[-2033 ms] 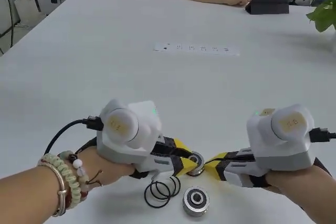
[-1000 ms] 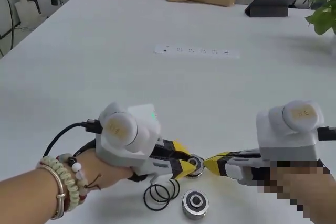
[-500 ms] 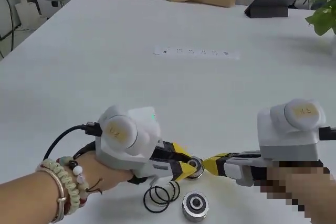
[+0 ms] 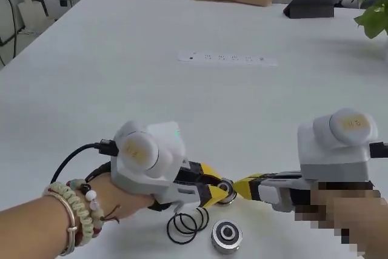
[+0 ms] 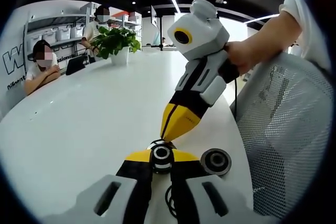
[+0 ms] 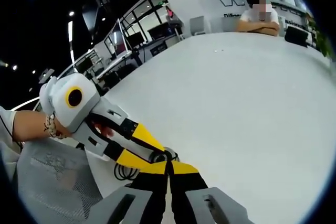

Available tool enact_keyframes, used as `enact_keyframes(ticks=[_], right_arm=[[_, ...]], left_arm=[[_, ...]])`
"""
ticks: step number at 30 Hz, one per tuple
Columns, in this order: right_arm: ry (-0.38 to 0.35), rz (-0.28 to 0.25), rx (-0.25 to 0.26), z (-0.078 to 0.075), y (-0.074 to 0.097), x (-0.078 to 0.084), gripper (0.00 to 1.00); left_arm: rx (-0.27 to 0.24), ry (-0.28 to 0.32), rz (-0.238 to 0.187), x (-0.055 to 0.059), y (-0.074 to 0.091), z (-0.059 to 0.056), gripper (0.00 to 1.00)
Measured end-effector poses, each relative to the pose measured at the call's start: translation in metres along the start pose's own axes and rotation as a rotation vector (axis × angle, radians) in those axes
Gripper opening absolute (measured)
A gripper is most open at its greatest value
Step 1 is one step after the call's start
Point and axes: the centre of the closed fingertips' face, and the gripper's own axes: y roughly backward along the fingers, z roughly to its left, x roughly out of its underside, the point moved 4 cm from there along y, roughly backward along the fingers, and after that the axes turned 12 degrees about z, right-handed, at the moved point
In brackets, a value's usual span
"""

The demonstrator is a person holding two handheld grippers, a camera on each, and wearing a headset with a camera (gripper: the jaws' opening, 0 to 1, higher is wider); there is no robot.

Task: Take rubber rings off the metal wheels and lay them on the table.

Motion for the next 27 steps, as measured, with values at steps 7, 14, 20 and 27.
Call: enact_keyframes(ticks=[7, 14, 20, 27], right_arm=[[0.01, 0.0, 0.0, 0.0021, 0.0003, -0.0015, 0.0], [0.026, 0.0, 0.001, 0.0036, 0.0003, -0.0024, 0.0], [0.041, -0.002, -0.002, 0.0057, 0.0, -0.0034, 0.0], [0.056, -0.006, -0.003, 0.0072, -0.0003, -0.0047, 0.0]], left_arm=[[0.004, 0.003, -0.006, 0.0004, 0.0003, 0.0001, 0.07], [0.003, 0.003, -0.009, 0.0005, 0.0, 0.0002, 0.07], [0.004, 0.003, -0.012, 0.0006, 0.0001, 0.0002, 0.07], [0.006, 0.002, -0.014, 0.0009, -0.0001, 0.0003, 0.07]])
